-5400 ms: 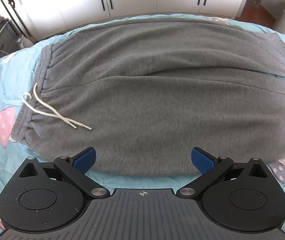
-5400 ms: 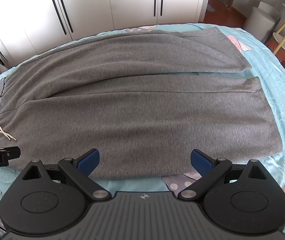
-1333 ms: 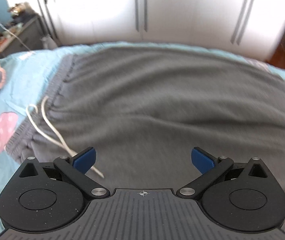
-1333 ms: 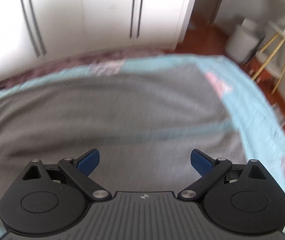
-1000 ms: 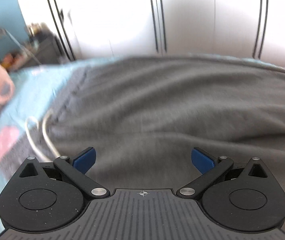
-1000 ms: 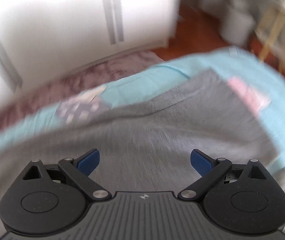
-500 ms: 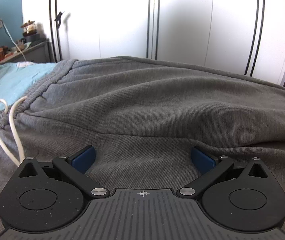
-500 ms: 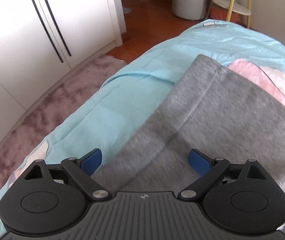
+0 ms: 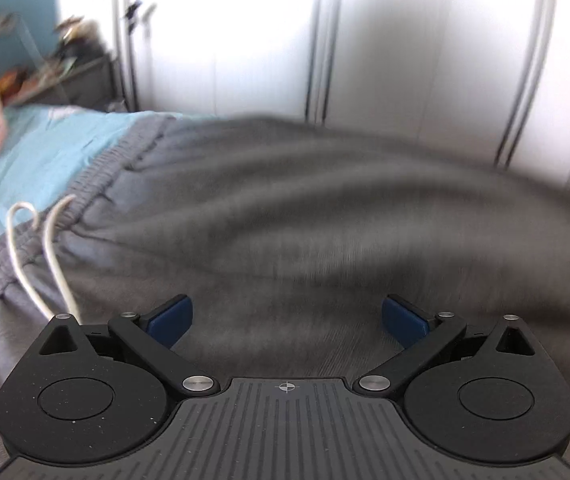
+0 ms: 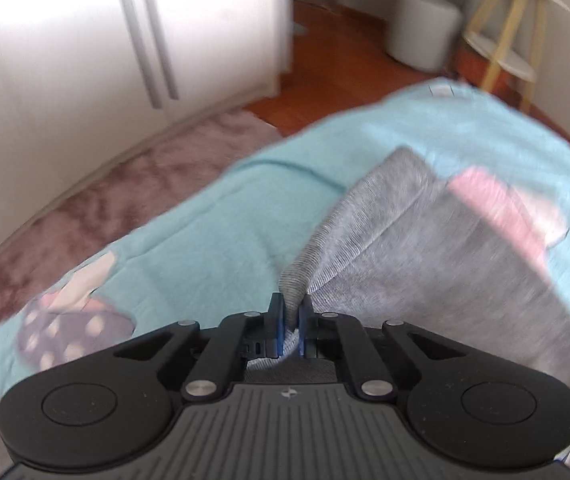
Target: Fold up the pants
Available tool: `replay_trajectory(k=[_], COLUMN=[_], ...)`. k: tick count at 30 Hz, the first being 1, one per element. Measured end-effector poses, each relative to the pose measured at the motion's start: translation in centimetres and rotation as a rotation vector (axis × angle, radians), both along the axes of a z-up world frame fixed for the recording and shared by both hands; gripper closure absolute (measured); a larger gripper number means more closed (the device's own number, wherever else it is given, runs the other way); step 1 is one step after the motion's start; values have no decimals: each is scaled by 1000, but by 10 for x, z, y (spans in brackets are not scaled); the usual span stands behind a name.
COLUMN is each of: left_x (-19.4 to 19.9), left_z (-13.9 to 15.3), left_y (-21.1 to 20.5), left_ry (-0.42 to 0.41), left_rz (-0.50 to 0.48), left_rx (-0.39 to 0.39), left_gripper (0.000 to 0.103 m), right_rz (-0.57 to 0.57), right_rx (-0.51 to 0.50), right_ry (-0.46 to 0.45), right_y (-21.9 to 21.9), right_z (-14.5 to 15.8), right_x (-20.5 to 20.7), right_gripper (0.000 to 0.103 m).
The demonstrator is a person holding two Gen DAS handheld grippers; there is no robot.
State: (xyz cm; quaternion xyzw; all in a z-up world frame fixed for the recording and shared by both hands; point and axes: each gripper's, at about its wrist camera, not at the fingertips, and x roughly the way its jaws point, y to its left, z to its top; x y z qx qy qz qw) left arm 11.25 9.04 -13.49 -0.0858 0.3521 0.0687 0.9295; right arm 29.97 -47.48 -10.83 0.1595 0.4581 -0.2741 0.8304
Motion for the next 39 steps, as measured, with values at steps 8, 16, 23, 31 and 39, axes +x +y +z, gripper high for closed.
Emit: replay_trajectory(k=[8,16,23,31,39], left_x=[107,222,253,257,225], left_z=[73,22,-16,-15,41], left_y=[24,4,-5,-7,12], left_ry=[-17,259,348,351,227], left_rz=[-23,48,58,20,-3], left_rx=[-380,-479,-428,-345,-471], left_gripper=[0,19,56,95,96], right_rz=[225,45,90,241,87], right_rx=[-13,288,196,-333,89], right_ry=[-70,-132,-141,-64,-303], right_y=[30,17,16,55,-8], right_z=[59,-23,-18,-10,32], right_x=[-132,-246,-232,-192,-185], right_gripper=[97,98,75,72,98])
